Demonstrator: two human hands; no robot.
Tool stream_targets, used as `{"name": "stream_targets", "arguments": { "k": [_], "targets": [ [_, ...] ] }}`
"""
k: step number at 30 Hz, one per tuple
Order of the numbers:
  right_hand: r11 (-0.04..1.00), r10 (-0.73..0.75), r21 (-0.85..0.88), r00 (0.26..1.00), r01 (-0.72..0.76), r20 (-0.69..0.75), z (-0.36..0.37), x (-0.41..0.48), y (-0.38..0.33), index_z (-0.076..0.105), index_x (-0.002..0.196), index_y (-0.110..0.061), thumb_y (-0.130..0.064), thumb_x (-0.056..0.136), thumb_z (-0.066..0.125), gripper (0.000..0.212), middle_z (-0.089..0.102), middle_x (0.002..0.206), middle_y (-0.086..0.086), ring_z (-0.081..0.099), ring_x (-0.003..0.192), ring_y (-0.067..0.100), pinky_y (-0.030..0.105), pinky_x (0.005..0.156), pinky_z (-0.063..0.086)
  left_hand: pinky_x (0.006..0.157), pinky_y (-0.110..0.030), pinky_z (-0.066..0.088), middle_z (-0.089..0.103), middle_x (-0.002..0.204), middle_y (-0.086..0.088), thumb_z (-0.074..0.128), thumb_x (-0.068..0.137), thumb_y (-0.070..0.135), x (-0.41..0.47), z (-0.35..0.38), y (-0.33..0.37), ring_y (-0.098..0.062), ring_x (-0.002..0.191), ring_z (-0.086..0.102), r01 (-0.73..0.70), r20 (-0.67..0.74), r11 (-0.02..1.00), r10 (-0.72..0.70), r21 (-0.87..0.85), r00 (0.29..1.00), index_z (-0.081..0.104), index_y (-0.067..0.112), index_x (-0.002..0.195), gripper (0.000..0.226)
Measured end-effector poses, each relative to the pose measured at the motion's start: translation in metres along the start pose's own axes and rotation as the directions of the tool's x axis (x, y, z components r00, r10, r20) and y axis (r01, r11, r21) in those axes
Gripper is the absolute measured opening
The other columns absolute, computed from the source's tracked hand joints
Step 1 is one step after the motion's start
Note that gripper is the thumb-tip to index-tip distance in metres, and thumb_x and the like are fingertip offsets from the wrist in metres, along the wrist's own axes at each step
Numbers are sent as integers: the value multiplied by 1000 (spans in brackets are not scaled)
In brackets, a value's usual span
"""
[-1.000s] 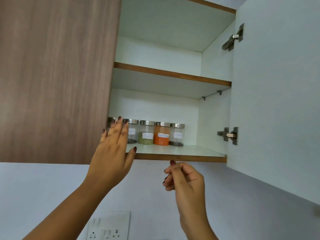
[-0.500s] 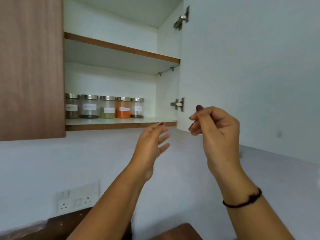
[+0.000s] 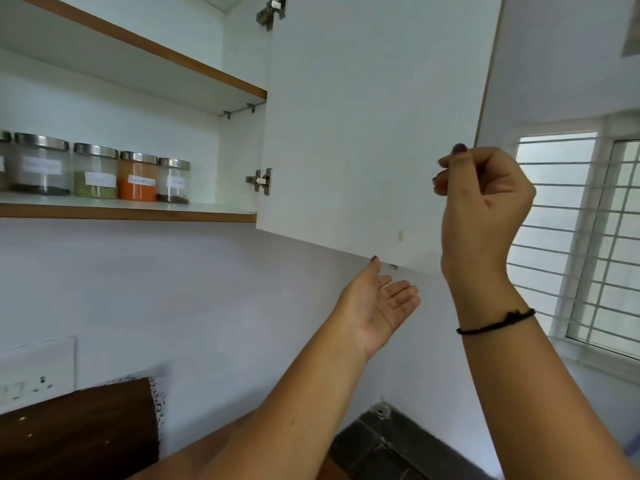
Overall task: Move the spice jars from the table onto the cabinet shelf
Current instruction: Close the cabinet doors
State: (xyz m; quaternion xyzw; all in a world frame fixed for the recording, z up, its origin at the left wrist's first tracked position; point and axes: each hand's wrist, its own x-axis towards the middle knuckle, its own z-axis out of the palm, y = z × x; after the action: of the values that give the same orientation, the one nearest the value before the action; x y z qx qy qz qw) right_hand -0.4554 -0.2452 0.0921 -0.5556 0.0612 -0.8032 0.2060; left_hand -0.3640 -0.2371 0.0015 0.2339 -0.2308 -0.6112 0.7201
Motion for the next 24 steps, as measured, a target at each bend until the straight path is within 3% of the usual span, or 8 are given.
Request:
{"name": "stream_targets", "arguments": {
  "k": [3, 7, 12, 16, 21, 24],
  "targets": [
    [998, 15, -55, 999, -18, -52, -12, 12, 18, 62, 72, -23, -21, 91, 60, 19, 62, 74, 12, 58, 70, 27, 43, 68, 55, 109, -46, 43, 44, 147, -27, 49, 104, 34, 14, 15, -11, -38, 134, 48, -2, 10, 999, 2, -35, 1000, 28, -3, 151, 64],
    [998, 31, -59, 996, -36, -84, -24, 20, 40, 63, 78, -23, -15, 90, 61, 14, 64, 80, 11, 61, 74, 20, 35, 72, 56, 107, -44, 45, 61, 125, -22, 47, 105, 34, 27, 24, -17, -34, 115, 60, -24, 30, 996, 26, -83, 999, 52, -2, 131, 44],
    [995, 95, 0, 990, -95, -106, -36, 26, 61, 67, 90, -12, -8, 87, 64, 6, 67, 88, 7, 64, 78, 11, 24, 76, 56, 90, -41, 55, 65, 124, -24, 50, 104, 29, 35, 28, -23, -34, 114, 64, -50, -2, 987, 50, -152, 999, 55, -6, 130, 44],
    [992, 118, 44, 988, -114, -98, -34, 20, 72, 66, 94, -10, -6, 87, 67, 8, 64, 83, -2, 61, 76, 6, 20, 74, 55, 77, -39, 62, 72, 112, -22, 55, 101, 28, 31, 25, -27, -31, 100, 72, -97, -29, 982, 94, -165, 995, 61, -4, 122, 39],
    [984, 143, 114, 989, -138, -41, -25, 8, 75, 66, 97, -6, -10, 92, 64, 6, 64, 85, -6, 62, 77, 4, 19, 73, 53, 80, -36, 60, 76, 102, -18, 61, 97, 30, 17, 19, -30, -27, 92, 74, -209, -87, 966, 198, -155, 976, 66, -1, 115, 36],
    [976, 124, 175, 991, -130, 42, -15, -2, 67, 68, 107, -6, -12, 97, 59, 14, 68, 96, -7, 66, 90, 1, 16, 78, 53, 77, -35, 61, 76, 99, -17, 63, 96, 30, 6, 16, -30, -26, 91, 74, -269, -116, 951, 254, -149, 960, 67, 1, 116, 36]
  ]
}}
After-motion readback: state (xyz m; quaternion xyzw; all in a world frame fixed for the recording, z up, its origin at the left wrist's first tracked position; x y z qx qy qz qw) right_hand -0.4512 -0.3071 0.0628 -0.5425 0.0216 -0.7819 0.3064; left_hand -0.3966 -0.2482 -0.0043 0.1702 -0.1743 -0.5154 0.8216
